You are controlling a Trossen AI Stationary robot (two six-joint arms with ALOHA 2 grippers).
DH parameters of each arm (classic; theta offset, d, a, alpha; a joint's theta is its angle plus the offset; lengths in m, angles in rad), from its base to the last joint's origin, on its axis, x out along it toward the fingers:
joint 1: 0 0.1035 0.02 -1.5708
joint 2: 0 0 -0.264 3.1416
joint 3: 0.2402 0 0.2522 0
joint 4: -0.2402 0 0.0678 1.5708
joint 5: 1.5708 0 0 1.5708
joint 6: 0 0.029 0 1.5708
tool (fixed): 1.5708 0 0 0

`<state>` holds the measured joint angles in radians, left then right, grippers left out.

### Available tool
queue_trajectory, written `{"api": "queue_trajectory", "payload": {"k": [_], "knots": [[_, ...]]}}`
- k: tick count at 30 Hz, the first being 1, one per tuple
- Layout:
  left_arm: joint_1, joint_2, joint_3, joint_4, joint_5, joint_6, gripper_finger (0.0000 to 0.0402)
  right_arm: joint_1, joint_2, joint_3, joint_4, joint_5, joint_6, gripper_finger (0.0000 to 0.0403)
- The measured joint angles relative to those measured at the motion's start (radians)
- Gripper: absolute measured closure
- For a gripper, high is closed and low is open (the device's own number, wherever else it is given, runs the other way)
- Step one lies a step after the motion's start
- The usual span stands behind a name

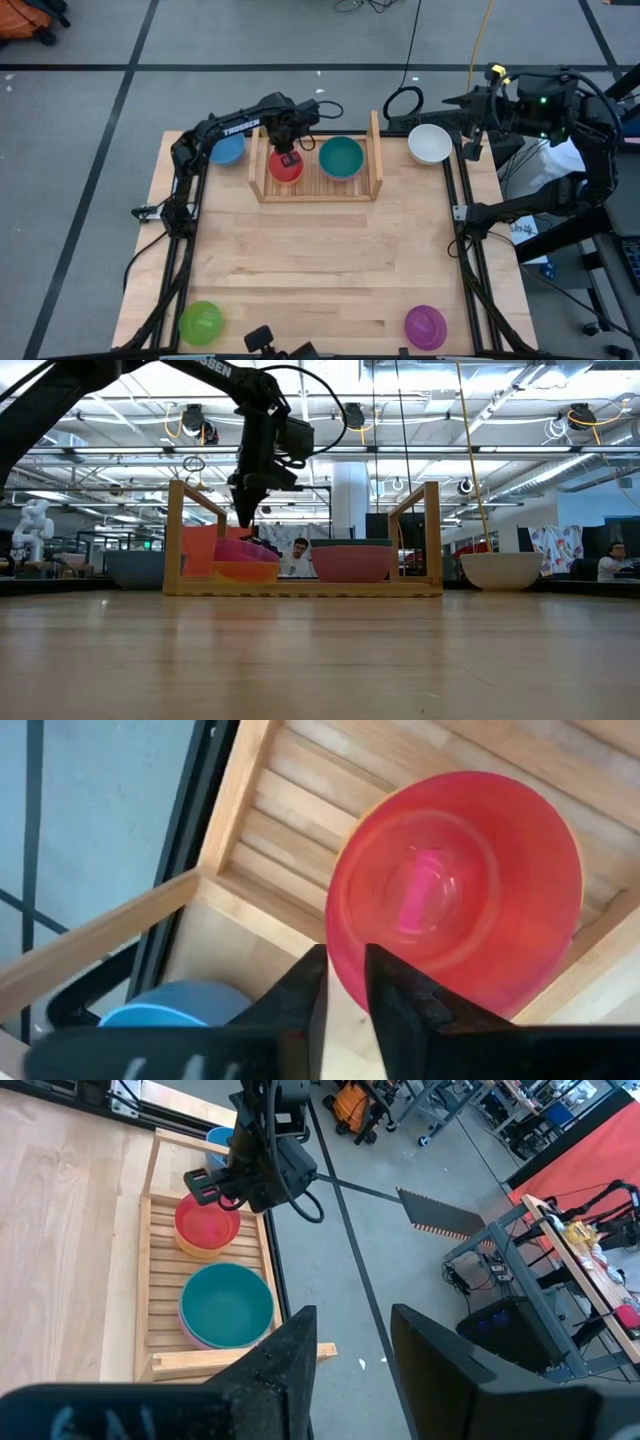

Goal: Place and stack bowls onto a shelf
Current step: Stack the red bowl onto the yellow bowl

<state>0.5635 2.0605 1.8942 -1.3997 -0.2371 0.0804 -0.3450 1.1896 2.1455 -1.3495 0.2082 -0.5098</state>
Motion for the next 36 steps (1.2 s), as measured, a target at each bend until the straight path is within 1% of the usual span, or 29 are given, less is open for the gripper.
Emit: {"api": "queue_trajectory", "payload": {"k": [4, 5, 14, 17, 21, 25, 29, 36], "knots": [[0.005, 0.0, 0.0, 0.033, 0.0, 0.006, 0.0387, 0.0, 0.0, 0.0, 0.0, 0.0, 0.0, 0.0277], [0.005, 0.0, 0.0, 0.049, 0.0, 0.008, 0.0393, 0.0, 0.0, 0.0, 0.0, 0.0, 0.0, 0.0277], [0.009, 0.001, 0.0, 0.136, 0.027, 0.011, 0.0399, 0.0, 0.0, 0.0, 0.0, 0.0, 0.0, 0.0277], [0.01, 0.001, 0.0, 0.149, 0.028, 0.011, 0.0399, 0.0, 0.0, 0.0, 0.0, 0.0, 0.0, 0.0277], [0.011, 0.005, 0.0, 0.152, 0.065, 0.003, 0.04, 0.0, 0.0, 0.0, 0.0, 0.0, 0.0, 0.0277], [0.011, 0.008, -0.006, 0.153, 0.071, -0.007, 0.04, 0.0, 0.0, 0.0, -0.001, 0.0, 0.0, 0.0277], [0.011, 0.008, -0.029, 0.158, 0.072, -0.013, 0.0401, 0.0, 0.0, 0.0, 0.0, 0.0, 0.0, 0.0277], [0.012, 0.008, -0.116, 0.191, 0.085, -0.015, 0.0401, 0.0, 0.0, 0.0, -0.001, 0.0, 0.0, 0.0277]]}}
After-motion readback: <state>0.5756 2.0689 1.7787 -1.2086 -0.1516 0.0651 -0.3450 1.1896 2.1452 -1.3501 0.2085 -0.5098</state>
